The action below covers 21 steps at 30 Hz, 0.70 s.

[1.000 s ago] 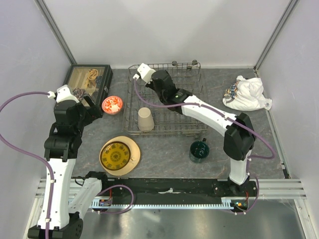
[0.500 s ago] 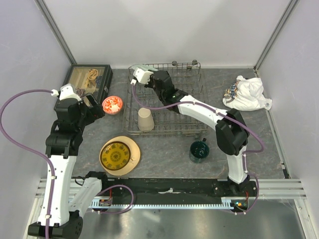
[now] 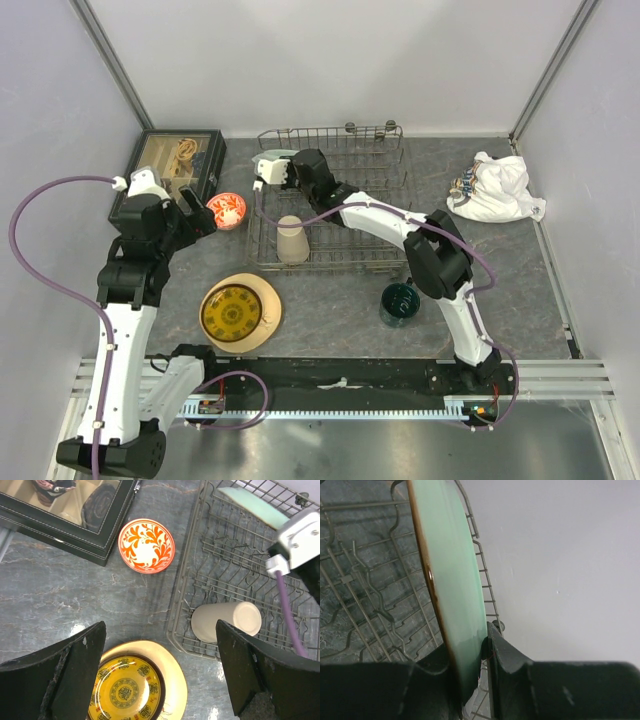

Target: Load the mixed dishes into the dish rack

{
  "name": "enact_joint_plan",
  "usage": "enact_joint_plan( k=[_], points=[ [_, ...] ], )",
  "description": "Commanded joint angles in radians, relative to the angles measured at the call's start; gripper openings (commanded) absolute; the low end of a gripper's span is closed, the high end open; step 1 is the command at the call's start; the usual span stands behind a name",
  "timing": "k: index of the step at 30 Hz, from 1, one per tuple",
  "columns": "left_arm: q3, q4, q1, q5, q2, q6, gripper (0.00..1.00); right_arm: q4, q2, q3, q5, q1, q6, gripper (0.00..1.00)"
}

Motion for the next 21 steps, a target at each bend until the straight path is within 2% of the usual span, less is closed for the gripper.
enact_joint_plan(
  k=[1,7,15,19,21],
  points=[
    [-0.009,0.056,0.006,0.031,0.012,-0.020,0.97,0.180,0.003,0.066,-0.008,-0.005,-0.098,0.00],
    [-0.009,0.066,0.006,0.029,0.018,-0.018,0.97,0.226,0.055,0.082,0.027,-0.013,-0.184,0.00],
    [-0.015,0.069,0.005,0.029,0.021,-0.017,0.97,0.221,0.100,0.125,0.042,-0.040,-0.185,0.00],
    [-0.023,0.072,0.006,0.031,0.017,-0.018,0.97,0.298,0.102,0.087,0.049,-0.049,-0.180,0.01],
    [-0.026,0.073,0.005,0.032,0.017,-0.020,0.97,0.284,0.103,0.084,0.042,-0.054,-0.174,0.03]
  ],
)
